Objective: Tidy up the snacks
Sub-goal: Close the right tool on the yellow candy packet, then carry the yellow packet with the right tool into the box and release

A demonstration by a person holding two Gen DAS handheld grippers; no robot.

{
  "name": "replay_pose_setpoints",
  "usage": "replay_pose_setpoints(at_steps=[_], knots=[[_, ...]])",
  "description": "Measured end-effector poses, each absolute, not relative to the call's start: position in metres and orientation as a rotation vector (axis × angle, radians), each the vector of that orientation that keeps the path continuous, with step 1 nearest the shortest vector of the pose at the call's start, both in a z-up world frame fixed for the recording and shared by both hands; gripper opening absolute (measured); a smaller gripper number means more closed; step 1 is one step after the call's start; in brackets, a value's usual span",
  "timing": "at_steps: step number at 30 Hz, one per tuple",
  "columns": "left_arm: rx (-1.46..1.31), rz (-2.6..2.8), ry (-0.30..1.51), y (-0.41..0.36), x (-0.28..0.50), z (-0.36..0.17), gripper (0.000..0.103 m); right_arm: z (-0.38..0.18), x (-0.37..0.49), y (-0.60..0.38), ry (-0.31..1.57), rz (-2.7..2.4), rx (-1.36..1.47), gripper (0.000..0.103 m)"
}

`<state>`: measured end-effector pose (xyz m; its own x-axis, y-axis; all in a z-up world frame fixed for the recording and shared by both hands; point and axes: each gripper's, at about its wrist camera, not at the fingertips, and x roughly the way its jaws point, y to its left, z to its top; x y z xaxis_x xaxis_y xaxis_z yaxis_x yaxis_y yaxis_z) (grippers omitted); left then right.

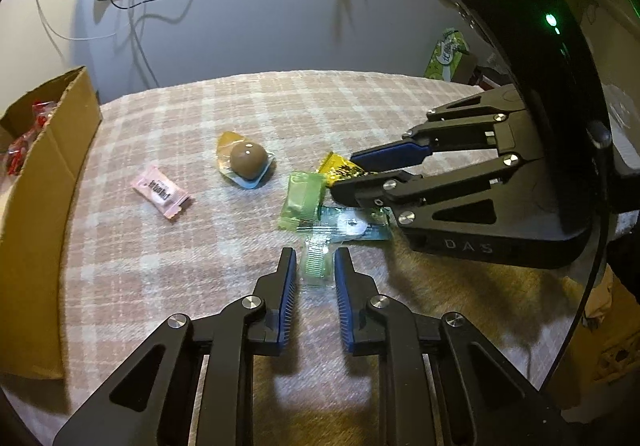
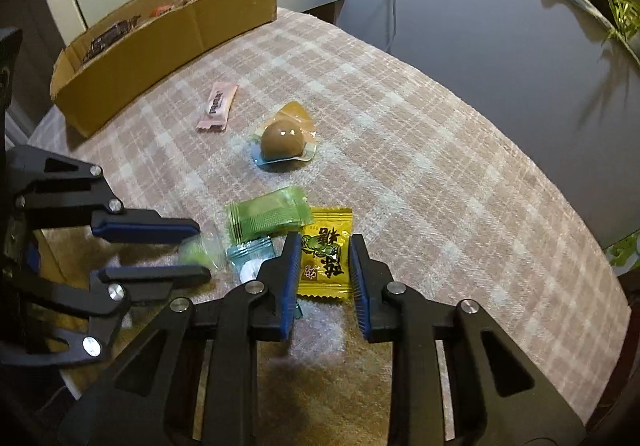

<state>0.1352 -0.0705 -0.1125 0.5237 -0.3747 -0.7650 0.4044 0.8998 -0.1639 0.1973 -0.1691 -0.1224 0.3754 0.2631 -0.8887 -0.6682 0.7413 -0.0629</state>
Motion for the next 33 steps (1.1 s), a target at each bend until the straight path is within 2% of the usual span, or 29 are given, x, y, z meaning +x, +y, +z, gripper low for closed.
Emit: replay_pose_setpoints(at_steps=[7, 17, 33], knots=[[0.006, -0.456, 0.881, -0.058, 0.126, -0.105, 0.017, -0.115, 0.191, -0.177, 1.019, 0.597, -0.422, 0.024], [-0.050, -0.409, 0.803, -0.021, 0.114, -0.075, 0.017, -0.072, 0.185, -0.193, 0.954, 0.570, -0.318, 0.024], [-0.097, -0.232, 0.706, 0.076, 0.119, -0.040, 0.017, -0.023, 0.200, -0.098, 0.834, 0.709, -0.278, 0.024]])
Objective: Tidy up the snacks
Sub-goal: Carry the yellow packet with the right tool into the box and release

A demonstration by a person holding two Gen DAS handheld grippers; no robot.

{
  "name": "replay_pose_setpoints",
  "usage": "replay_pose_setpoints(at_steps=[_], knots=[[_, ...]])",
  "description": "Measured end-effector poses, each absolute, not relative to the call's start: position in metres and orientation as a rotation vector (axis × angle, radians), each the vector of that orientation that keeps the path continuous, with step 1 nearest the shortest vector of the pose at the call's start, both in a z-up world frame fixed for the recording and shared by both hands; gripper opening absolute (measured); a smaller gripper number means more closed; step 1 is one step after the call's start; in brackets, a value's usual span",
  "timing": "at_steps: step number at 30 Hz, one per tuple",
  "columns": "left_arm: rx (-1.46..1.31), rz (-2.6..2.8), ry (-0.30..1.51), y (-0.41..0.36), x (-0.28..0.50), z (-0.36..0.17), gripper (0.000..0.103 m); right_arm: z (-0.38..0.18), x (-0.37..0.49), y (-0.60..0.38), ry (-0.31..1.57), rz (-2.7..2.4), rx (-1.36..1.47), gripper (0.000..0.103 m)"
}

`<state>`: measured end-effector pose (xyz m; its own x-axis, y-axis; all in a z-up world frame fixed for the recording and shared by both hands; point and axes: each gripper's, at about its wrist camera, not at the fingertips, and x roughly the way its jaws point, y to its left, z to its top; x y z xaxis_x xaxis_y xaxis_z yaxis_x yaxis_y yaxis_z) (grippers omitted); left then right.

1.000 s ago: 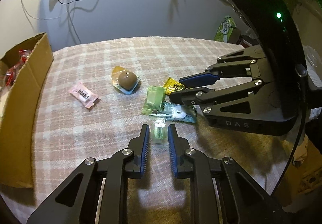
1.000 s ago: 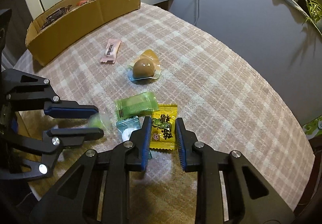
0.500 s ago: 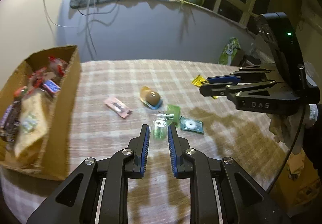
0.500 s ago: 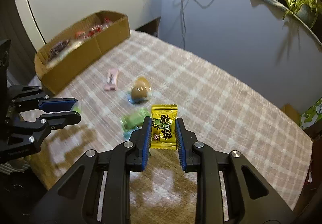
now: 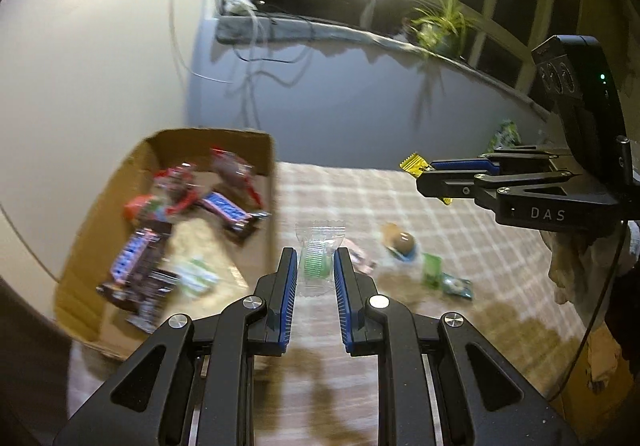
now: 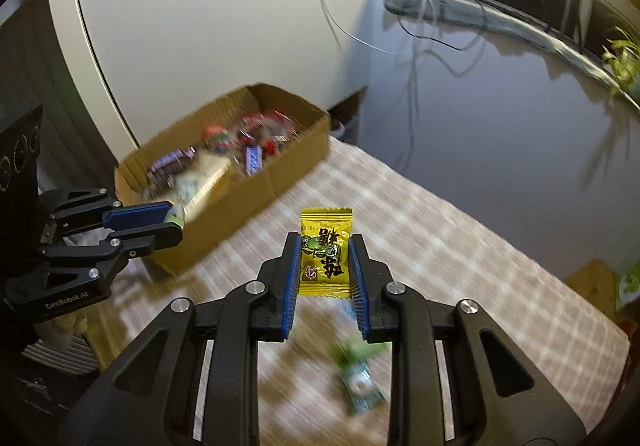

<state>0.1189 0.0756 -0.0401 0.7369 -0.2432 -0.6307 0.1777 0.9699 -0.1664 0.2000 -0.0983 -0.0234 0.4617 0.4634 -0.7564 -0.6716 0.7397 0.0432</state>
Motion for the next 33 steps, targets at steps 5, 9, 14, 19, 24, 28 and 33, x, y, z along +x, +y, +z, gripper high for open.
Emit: replay_pose_setpoints(at_steps=[5, 9, 14, 19, 24, 28, 33], knots=[[-0.108, -0.177, 0.691, 0.103, 0.120, -0.038, 0.017, -0.019, 0.212, -0.063, 0.828, 0.755, -0.275, 0.024], [-0.120, -0.145, 0.690, 0.118, 0.124, -0.039, 0.017, -0.020, 0.221, -0.035, 0.828, 0.792, -0.278, 0.024], [-0.128, -0.111, 0.694, 0.135, 0.129, -0.043, 0.017, -0.026, 0.230, -0.004, 0.836, 0.832, -0.282, 0.024], [-0.141, -0.087, 0.703, 0.148, 0.134, -0.047, 0.017, -0.035, 0.237, 0.022, 0.853, 0.862, -0.290, 0.024], [-0.145, -0.077, 0.710, 0.156, 0.139, -0.049, 0.017, -0.042, 0.245, 0.042, 0.870, 0.883, -0.298, 0.025], [-0.156, -0.066, 0.710, 0.161, 0.141, -0.050, 0.019, -0.047, 0.250, 0.051, 0.882, 0.884, -0.297, 0.026], [-0.164, -0.054, 0.691, 0.163, 0.138, -0.049, 0.057, -0.046, 0.252, 0.052, 0.862, 0.870, -0.288, 0.071]])
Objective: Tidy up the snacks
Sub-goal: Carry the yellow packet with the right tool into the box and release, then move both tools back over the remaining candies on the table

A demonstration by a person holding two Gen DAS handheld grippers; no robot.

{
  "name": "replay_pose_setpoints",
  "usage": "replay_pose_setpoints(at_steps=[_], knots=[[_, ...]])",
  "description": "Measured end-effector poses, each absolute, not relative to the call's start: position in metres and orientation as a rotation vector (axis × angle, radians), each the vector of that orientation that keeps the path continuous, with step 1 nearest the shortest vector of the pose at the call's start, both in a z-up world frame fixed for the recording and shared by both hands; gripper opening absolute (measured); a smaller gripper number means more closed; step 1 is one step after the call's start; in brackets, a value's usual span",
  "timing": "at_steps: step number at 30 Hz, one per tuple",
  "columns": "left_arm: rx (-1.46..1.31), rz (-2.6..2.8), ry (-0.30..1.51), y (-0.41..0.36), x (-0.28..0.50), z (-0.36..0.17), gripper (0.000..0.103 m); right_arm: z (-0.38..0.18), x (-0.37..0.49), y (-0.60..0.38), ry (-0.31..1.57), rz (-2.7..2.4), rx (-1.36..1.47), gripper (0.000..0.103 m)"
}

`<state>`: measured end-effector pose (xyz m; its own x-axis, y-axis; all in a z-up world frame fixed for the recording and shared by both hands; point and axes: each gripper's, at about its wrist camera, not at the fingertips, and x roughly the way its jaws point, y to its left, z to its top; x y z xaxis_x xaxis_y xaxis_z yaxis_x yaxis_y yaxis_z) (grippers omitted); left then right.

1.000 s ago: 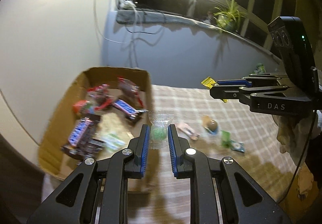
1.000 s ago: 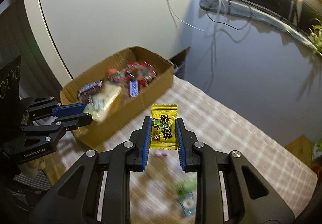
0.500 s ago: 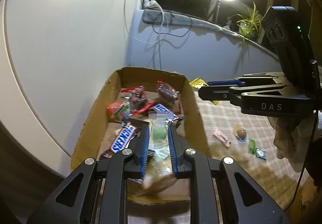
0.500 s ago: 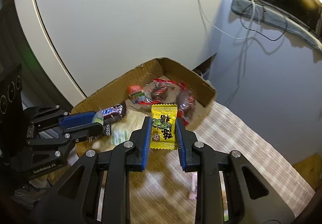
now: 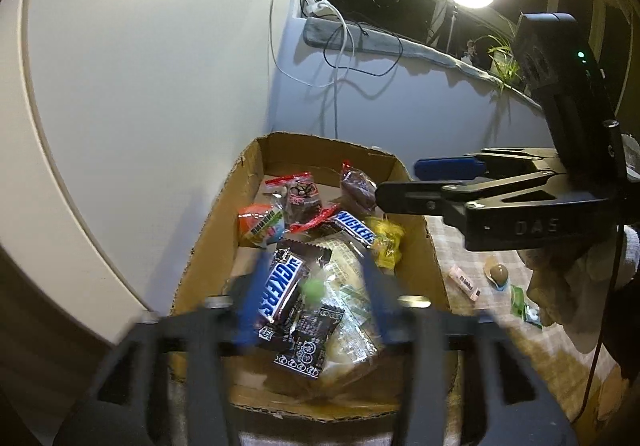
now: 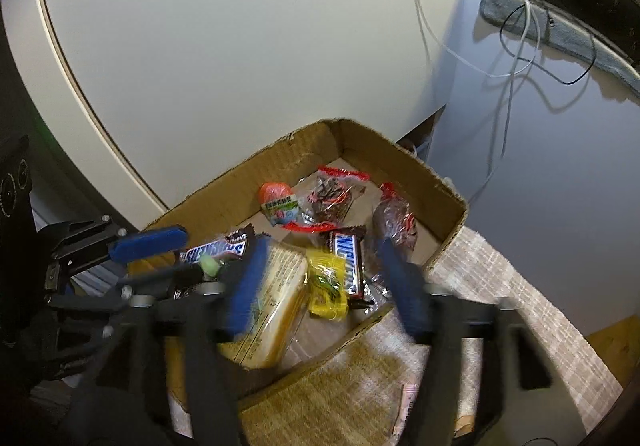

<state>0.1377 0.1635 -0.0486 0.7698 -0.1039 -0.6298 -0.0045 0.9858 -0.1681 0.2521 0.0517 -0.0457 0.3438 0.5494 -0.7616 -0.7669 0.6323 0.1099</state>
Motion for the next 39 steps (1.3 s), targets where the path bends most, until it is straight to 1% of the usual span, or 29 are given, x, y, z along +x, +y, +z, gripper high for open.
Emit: replay_pose_setpoints(at_steps=[1, 10, 15, 19, 27, 35, 36, 38, 39], knots=[[-0.166, -0.053, 0.688, 0.164, 0.137, -0.048, 0.057, -0.044, 0.252, 0.051, 0.858, 0.871, -0.284, 0.072], [-0.126, 0.009, 0.649, 0.162, 0.127, -0.040, 0.057, -0.035, 0.246, 0.030, 0.844, 0.846, -0.274, 0.072], [-0.146, 0.011, 0.670, 0.161, 0.123, -0.041, 0.057, -0.030, 0.236, -0.002, 0.810, 0.809, -0.235, 0.072], [-0.137, -0.002, 0.683, 0.148, 0.121, -0.041, 0.057, -0.025, 0.232, -0.038, 0.822, 0.778, -0.190, 0.072], [-0.093, -0.069, 0.673, 0.102, 0.118, -0.036, 0.057, -0.029, 0.206, -0.114, 0.830, 0.662, -0.257, 0.072], [-0.047, -0.183, 0.706, 0.044, 0.129, -0.044, 0.057, -0.063, 0.181, -0.167, 0.906, 0.634, -0.314, 0.072], [-0.044, -0.194, 0.712, 0.037, 0.131, -0.046, 0.057, -0.068, 0.178, -0.169, 0.916, 0.640, -0.321, 0.071], [-0.041, -0.214, 0.727, 0.027, 0.135, -0.050, 0.056, -0.078, 0.172, -0.171, 0.928, 0.653, -0.348, 0.065], [-0.039, -0.224, 0.735, 0.022, 0.138, -0.053, 0.054, -0.082, 0.171, -0.171, 0.935, 0.662, -0.356, 0.061]])
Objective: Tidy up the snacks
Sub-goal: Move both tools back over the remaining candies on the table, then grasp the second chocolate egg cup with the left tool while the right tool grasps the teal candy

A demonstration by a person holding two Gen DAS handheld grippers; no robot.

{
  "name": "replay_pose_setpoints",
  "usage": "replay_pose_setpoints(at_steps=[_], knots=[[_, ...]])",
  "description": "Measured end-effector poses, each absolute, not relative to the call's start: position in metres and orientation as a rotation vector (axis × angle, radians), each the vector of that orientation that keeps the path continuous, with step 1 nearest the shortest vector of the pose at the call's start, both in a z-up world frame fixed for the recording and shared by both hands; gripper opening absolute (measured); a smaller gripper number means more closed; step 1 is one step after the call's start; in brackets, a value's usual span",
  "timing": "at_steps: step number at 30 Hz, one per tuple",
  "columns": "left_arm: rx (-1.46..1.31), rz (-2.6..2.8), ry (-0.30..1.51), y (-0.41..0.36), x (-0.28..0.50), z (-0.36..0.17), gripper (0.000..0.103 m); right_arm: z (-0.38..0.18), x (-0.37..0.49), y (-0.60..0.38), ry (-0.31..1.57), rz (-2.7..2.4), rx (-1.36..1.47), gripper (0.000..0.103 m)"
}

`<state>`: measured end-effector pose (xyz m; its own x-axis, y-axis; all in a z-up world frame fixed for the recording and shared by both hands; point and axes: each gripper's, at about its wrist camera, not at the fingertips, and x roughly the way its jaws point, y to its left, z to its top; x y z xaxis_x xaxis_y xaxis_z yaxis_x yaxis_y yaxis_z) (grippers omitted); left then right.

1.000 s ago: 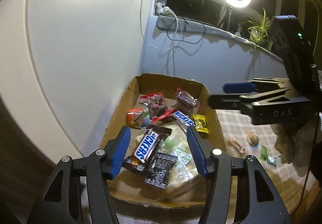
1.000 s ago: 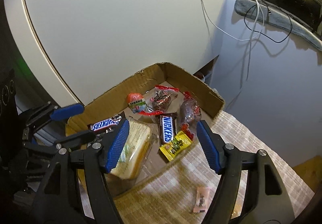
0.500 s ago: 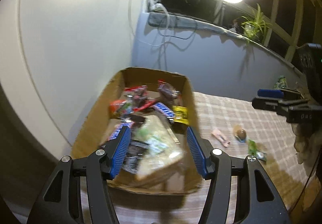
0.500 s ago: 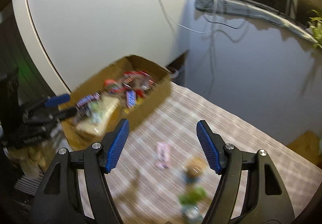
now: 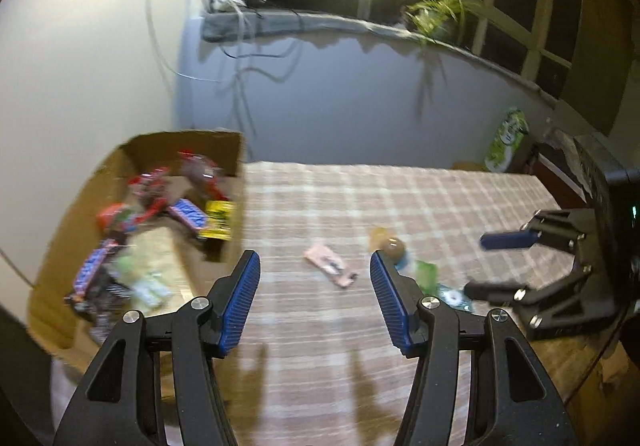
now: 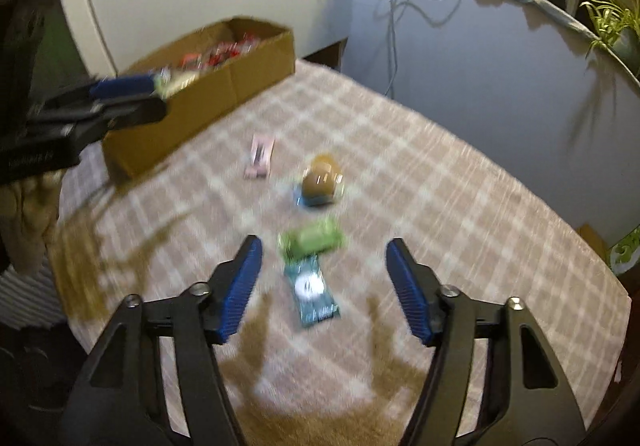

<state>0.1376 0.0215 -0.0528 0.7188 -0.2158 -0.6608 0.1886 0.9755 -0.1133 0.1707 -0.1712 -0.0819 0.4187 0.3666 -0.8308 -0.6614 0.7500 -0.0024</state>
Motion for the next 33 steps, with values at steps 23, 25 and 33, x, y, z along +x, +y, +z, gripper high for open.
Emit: replay_pose_setpoints(at_steps=[23, 25, 33], knots=[[0.012, -0.343, 0.900, -0.054, 0.203, -0.108, 0.030, -0.125, 0.177, -0.180, 0.995, 0.744, -0.303, 0.041], [0.028, -0.343, 0.903, -0.058, 0.203, -0.112, 0.030, -0.125, 0.178, -0.179, 0.994, 0.745, -0.307, 0.041], [0.048, -0.353, 0.896, -0.062, 0.205, -0.113, 0.024, -0.124, 0.175, -0.173, 0.981, 0.740, -0.350, 0.038]])
